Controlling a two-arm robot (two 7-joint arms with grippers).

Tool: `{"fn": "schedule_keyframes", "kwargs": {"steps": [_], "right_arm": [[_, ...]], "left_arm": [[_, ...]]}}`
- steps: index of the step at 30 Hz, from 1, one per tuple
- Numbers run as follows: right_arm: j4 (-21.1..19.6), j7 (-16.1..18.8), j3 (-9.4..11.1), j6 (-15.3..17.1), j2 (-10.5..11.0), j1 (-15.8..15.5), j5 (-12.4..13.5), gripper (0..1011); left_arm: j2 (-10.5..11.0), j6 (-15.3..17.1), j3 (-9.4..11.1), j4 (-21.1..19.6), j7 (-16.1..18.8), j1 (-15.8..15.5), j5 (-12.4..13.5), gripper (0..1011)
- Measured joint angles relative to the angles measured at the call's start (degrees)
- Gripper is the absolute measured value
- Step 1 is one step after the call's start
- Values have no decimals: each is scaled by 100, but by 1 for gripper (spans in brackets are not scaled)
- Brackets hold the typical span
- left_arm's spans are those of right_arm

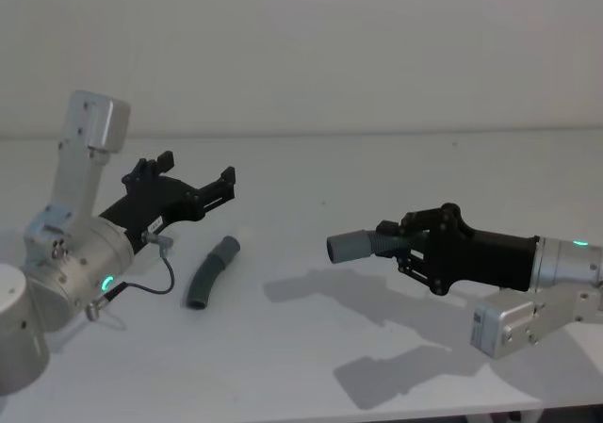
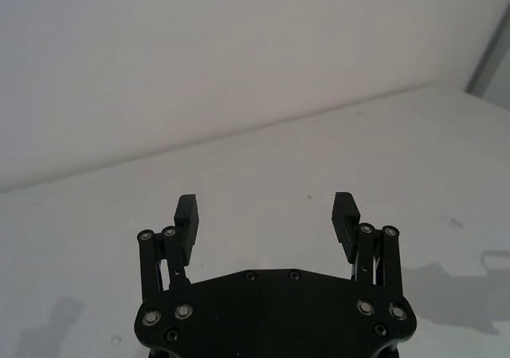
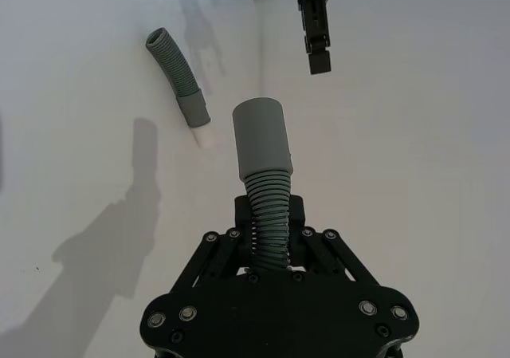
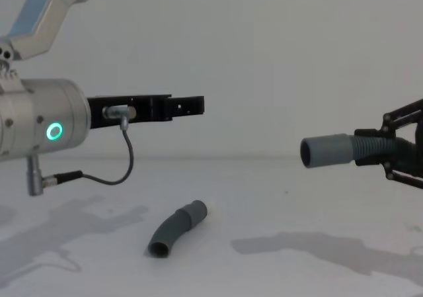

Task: Use both hands to pick up one end of the pipe from the table, align the ends, and insert them.

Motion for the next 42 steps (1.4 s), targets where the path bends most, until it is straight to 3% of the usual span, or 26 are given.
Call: {"fn": "schedule_keyframes", "kwargs": {"steps": [9, 19, 29, 42], "right_arm": [[-5, -6, 0, 6, 0, -5, 0, 211], [-8, -7, 0, 8, 0, -9, -1, 211], [-8, -6, 0, 7, 0, -9, -1, 211], [-7, -5, 0, 7, 1, -9, -1, 211]], "left_arm": [[208, 981, 16, -53, -154, -282, -140, 1001], [454, 1632, 246, 99, -463, -617, -98, 1001], [583, 1851, 636, 466, -841, -1002, 129, 1001], [527, 1790, 1053, 960, -1095, -1351, 462, 1001]]}}
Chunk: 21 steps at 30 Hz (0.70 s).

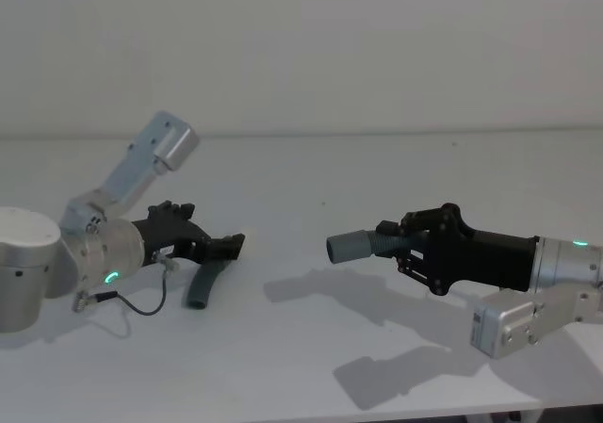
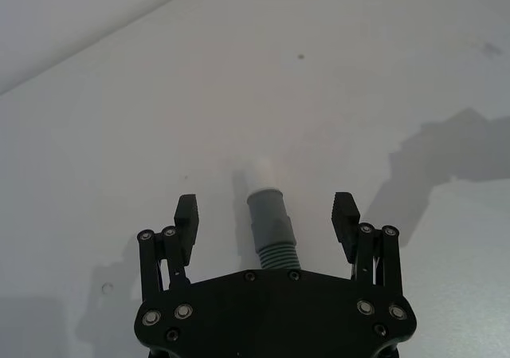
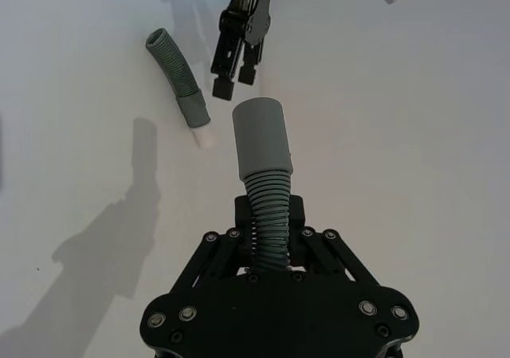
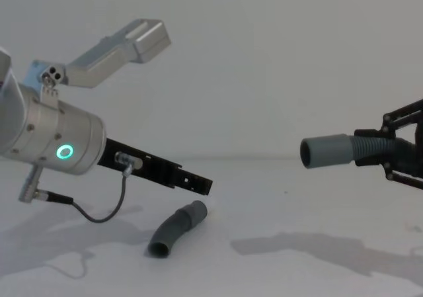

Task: Use both hands to pick up one end of the pipe from the table, align the ends, and insert them.

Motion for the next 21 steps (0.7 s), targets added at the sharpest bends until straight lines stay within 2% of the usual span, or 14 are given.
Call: {"fn": "schedule_keyframes", "kwargs": {"steps": [9, 21], "right_arm": [[0, 0, 0, 0, 0, 0, 0, 211], [0, 0, 0, 0, 0, 0, 0, 211]], "left_arm": [[-63, 1, 142, 143, -37, -79, 144, 1001], [-118, 101, 247, 102, 51, -15, 319, 1001]]}}
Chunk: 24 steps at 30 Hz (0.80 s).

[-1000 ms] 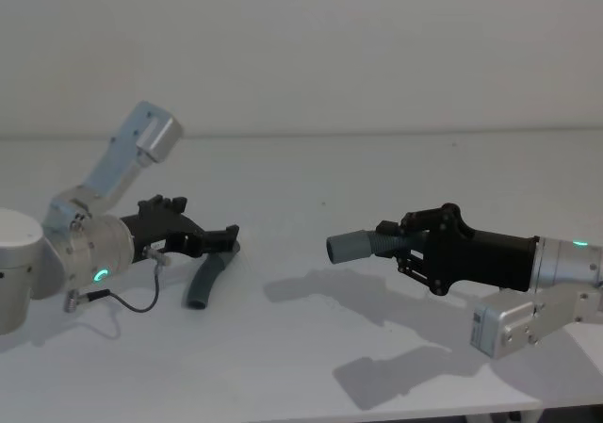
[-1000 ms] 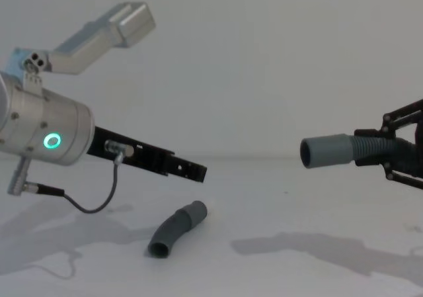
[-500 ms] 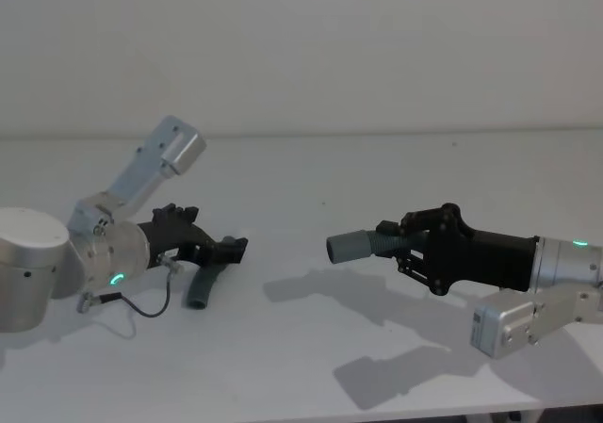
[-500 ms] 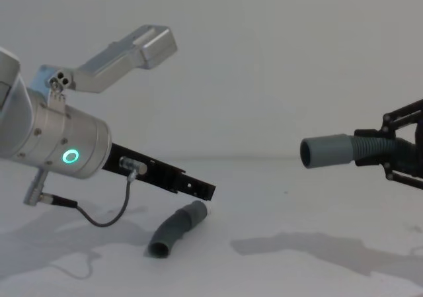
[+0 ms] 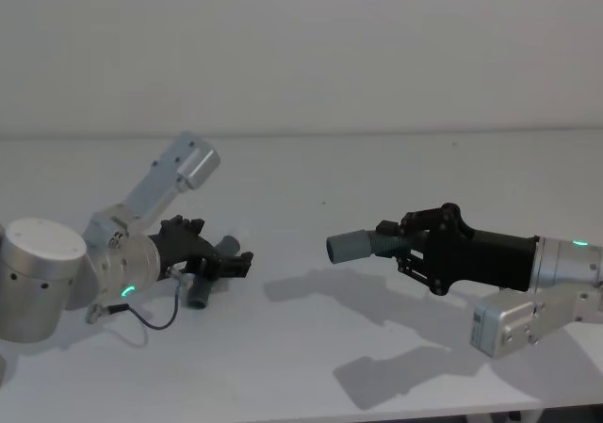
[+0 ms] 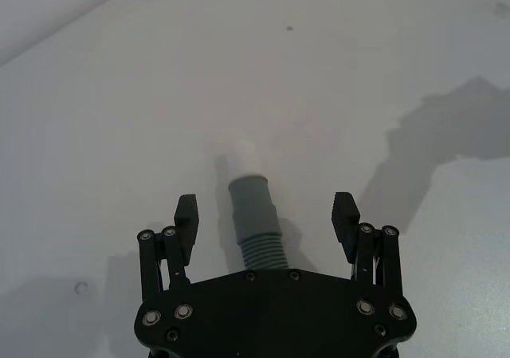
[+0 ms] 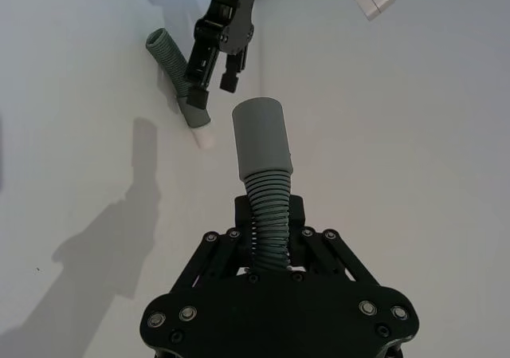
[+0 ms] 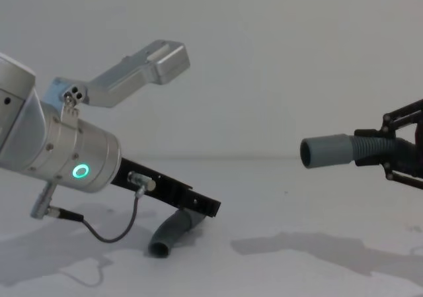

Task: Use both hands to pick up one end of the pipe from the table, align the ends, and insert them.

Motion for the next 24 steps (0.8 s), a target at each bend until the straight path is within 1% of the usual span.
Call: {"fn": "schedule_keyframes", "kwargs": {"steps": [12, 21, 24], "right_arm": [[0, 0, 0, 0, 0, 0, 0, 211], [0, 0, 0, 0, 0, 0, 0, 211], [0, 0, 0, 0, 0, 0, 0, 211]], "left_arm": [[-42, 161, 19, -173, 214, 181, 141, 1001], [-103, 189, -14, -223, 394, 290, 237, 1001], [-153, 185, -38, -224, 470, 341, 269, 1001]]}}
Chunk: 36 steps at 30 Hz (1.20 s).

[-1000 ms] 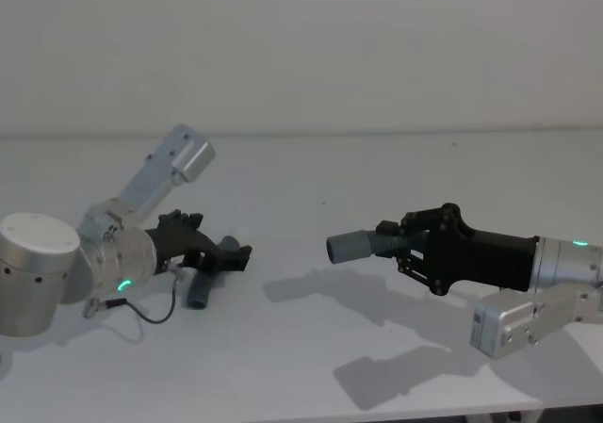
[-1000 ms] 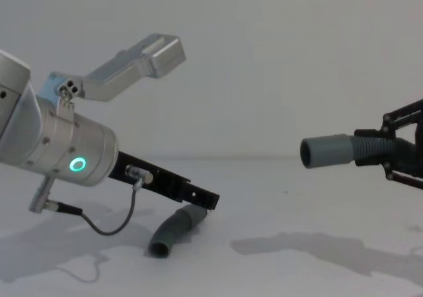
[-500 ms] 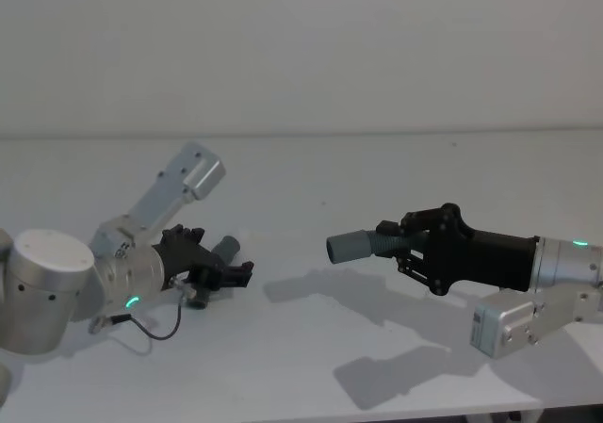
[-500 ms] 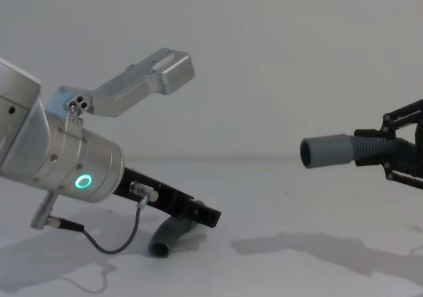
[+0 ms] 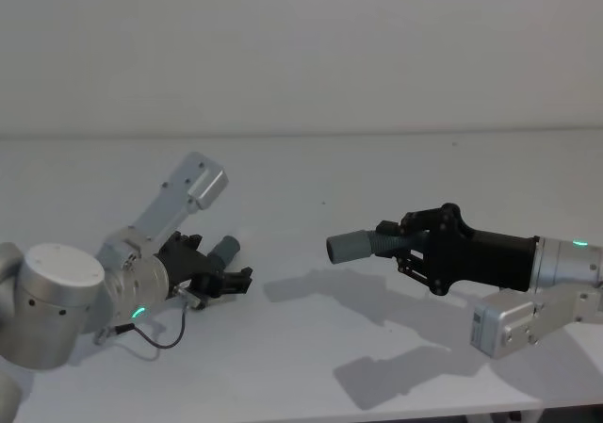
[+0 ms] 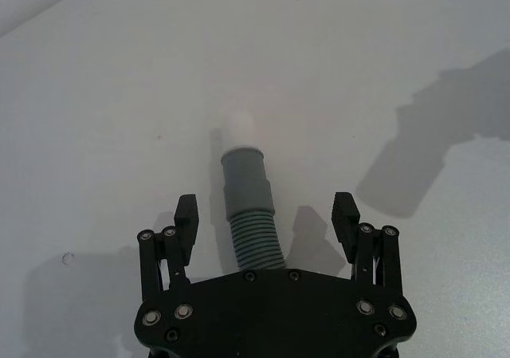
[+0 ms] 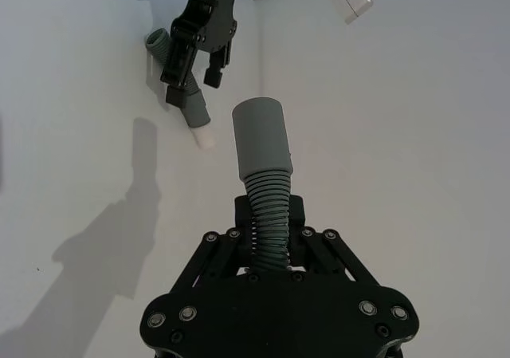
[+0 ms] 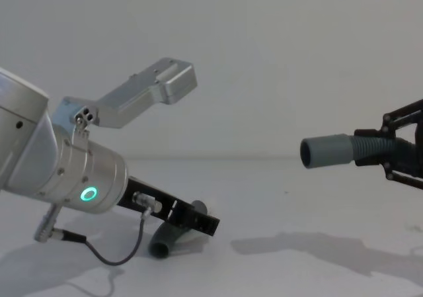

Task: Use both hands to pick up one end of the pipe from the table, align the ends, and insert them.

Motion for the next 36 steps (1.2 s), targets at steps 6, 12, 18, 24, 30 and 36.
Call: {"fn": "schedule_keyframes", "kwargs": {"steps": [6, 12, 18, 24, 30, 36], "right_arm": [[0, 0, 0, 0, 0, 0, 0, 211], [0, 0, 0, 0, 0, 0, 0, 211], [0, 0, 0, 0, 0, 0, 0, 211], [0, 0, 0, 0, 0, 0, 0, 211], [0, 0, 0, 0, 0, 0, 0, 211], [0, 0, 0, 0, 0, 0, 0, 211]], "left_arm": [[-75, -34, -34, 39, 81, 60, 27, 1002], [-163, -71, -77, 100, 162, 125, 45, 1001], [-260, -98, -136, 153, 264, 194, 55, 969], [-363, -138, -220, 183, 365, 288, 54, 834], [-434, -154, -293, 204, 440, 364, 44, 780], [-475, -161, -333, 220, 486, 408, 37, 741]]}}
